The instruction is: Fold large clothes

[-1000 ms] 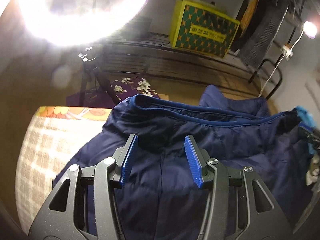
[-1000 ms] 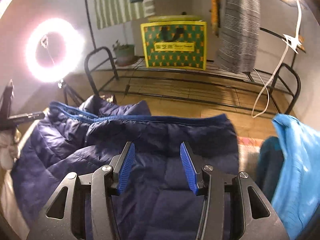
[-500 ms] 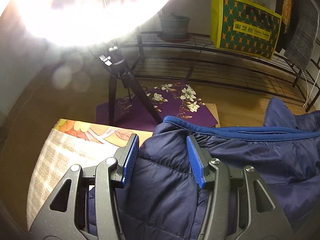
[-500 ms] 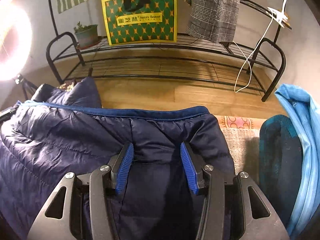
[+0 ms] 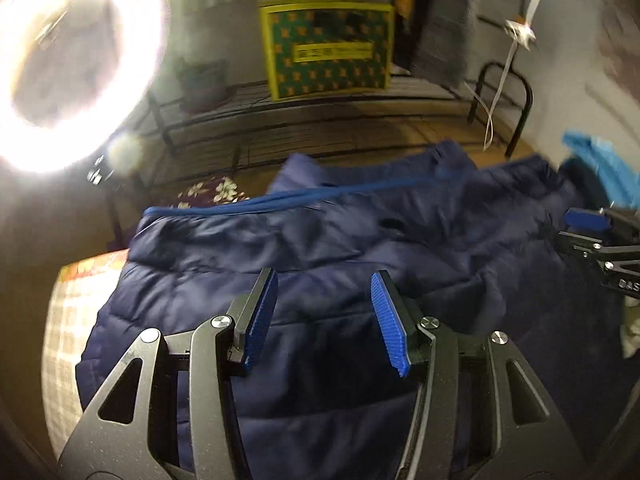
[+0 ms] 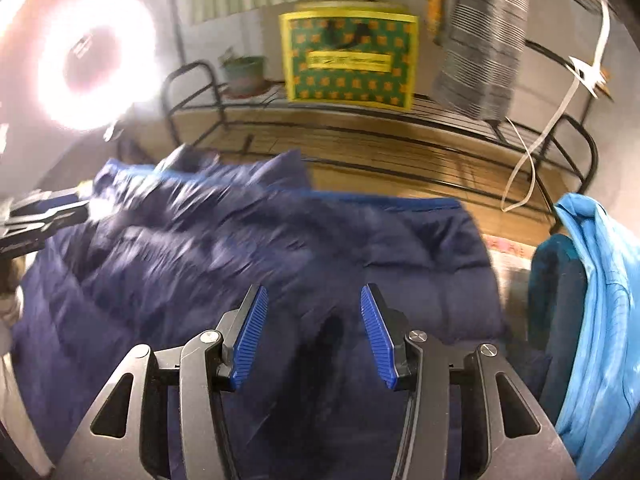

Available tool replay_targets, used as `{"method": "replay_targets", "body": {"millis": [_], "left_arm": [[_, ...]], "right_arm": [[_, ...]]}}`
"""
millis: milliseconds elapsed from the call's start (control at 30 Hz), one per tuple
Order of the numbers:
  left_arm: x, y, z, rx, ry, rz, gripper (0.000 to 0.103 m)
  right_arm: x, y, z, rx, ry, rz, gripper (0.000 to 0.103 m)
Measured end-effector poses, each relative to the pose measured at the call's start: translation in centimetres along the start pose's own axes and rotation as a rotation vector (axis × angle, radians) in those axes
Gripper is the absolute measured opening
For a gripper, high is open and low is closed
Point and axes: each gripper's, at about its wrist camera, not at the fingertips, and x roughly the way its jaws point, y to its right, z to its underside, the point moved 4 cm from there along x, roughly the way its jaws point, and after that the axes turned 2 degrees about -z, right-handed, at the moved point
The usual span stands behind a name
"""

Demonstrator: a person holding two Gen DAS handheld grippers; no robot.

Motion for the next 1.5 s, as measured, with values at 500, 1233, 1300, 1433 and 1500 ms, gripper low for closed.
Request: {"method": "replay_targets", "body": {"millis": [500,1233,1300,1433,1500], "left_arm": [[0.2,-0.6,1.3,-0.058,0.006,-0.071,0.055],[-2.5,6.9,5.2,-0.003,-0.028,-0.034,0.056],[-5.1,5.2,5.3,-0.061,0.003,-0.016,0.056],[-9.2,3.4,7.1,-0.096,0.018,0.03,0.056],[-10.1,3.2,8.8,-0.099,0.009,0.05,0.056]], "right_arm": [[-0.9,1.1,2.5,0.101,-0.034,-0.015,0.047],[-14.3,6.7,21.6,0.787,0.048,-0.168,0.073],[-13.5,6.7,21.2,0.854,0.049,-0.261,0.073],[-12.9,6.5,20.8,0.912,0.062,-0.307,0.073],[-12.4,6.4,20.4,0.926,0.056,-0.315,0.073]]}}
